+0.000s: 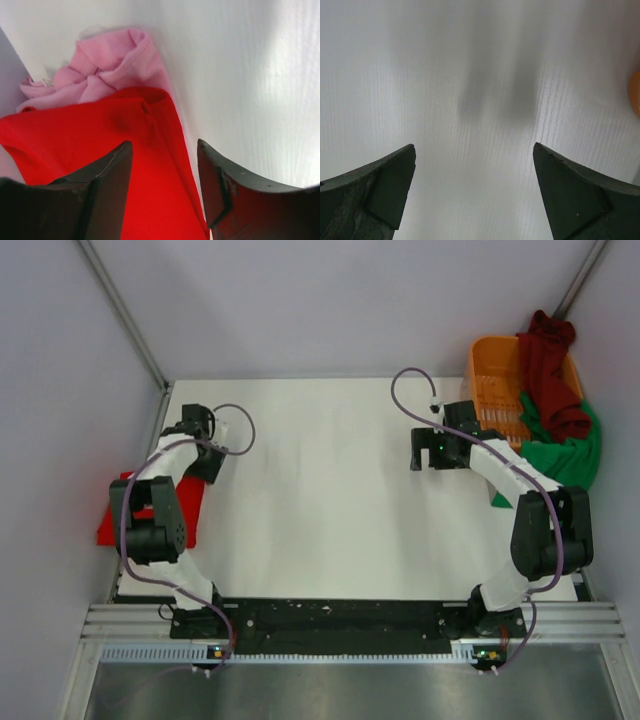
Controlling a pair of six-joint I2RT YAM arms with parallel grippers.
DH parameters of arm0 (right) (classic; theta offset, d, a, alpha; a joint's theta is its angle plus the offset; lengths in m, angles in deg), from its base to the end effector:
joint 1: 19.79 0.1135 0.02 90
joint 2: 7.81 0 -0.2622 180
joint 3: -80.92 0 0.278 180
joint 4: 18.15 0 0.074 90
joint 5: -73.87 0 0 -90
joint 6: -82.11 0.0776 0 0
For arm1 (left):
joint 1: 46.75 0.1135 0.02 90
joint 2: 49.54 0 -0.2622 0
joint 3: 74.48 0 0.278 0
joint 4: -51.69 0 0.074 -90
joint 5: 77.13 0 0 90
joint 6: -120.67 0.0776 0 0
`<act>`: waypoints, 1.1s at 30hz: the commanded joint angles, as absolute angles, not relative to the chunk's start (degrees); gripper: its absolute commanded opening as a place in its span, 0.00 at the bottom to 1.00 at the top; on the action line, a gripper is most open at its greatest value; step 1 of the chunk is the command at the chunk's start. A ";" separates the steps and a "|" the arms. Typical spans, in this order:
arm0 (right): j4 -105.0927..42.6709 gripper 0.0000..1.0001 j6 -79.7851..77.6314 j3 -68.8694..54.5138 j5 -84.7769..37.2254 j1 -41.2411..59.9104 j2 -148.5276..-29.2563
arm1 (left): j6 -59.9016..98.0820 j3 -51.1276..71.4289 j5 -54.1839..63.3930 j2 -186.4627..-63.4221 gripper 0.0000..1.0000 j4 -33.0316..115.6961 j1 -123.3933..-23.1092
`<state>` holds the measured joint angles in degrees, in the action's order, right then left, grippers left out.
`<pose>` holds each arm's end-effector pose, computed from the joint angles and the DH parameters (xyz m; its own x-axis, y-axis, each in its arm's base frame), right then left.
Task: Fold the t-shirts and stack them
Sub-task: Put the neatly folded tshirt into the corner of the board with the left arm
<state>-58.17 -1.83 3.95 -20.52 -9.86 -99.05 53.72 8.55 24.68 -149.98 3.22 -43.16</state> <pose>0.3767 0.0720 0.1842 -0.8181 -0.0364 -0.5739 -0.1303 0.9838 0.1234 0.3923 0.0405 0.1513 -0.8949 0.3279 -0.3029 0.2234 0.9165 0.3319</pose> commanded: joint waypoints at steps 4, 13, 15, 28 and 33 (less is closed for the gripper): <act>-57.42 0.99 -2.18 3.59 -21.05 -10.21 -96.93 | 54.66 13.13 18.75 -134.45 0.68 -3.93 -38.15; -57.42 0.99 -1.83 3.15 -22.29 -10.21 -96.84 | 59.49 2.68 25.08 -131.62 0.02 2.39 -17.94; -57.51 0.99 -2.00 2.89 -22.46 -10.21 -96.84 | 61.25 -0.13 27.01 -132.59 0.00 6.34 -14.34; -58.12 0.99 -2.53 2.45 -21.15 -10.30 -96.41 | 58.89 -4.18 31.06 -148.23 0.00 19.54 -5.18; -58.04 0.99 -2.71 3.07 -19.65 -10.21 -95.18 | 58.18 -5.50 30.80 -147.11 0.11 20.07 -5.09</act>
